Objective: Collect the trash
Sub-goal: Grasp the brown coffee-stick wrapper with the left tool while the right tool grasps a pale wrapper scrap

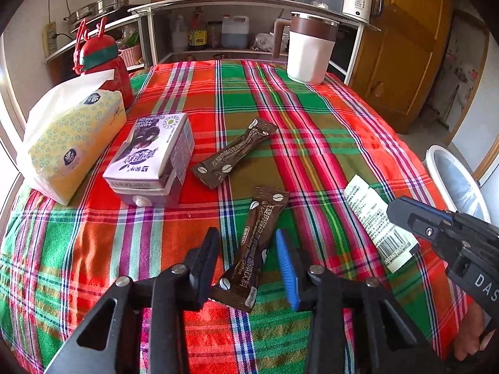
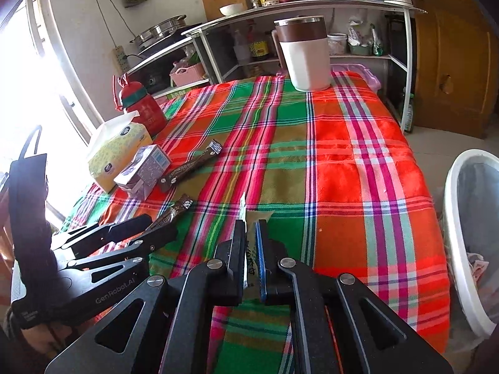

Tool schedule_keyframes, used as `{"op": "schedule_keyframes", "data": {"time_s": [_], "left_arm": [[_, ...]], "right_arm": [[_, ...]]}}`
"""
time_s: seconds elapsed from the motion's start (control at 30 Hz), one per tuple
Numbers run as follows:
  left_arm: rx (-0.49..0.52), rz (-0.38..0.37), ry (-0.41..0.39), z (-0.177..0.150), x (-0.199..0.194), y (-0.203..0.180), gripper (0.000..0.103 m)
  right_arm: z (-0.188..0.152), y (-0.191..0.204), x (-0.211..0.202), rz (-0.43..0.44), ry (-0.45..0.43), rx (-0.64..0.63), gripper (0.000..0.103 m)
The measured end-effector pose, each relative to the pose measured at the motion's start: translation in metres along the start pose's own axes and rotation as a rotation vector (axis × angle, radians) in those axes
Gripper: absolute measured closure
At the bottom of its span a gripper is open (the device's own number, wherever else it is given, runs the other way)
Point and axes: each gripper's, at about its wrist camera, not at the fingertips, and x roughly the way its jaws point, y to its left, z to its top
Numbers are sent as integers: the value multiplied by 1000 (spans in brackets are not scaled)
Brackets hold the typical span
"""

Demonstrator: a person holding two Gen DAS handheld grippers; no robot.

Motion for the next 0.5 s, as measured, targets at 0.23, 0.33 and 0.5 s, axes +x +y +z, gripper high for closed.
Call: {"op": "schedule_keyframes", "data": {"time_s": [0.23,0.33,0.5], "left_arm": [[-27,-4,-2,0,0,6,81],[-37,-14,-5,0,-1,8,83],[-59,-31,-10,-2,-5,12,84]], "right_arm": [[-3,8,11,-28,34,-42,75],[-4,7,16,-46,52,-45,75],[-7,10,23,-68,65,-65,81]]}}
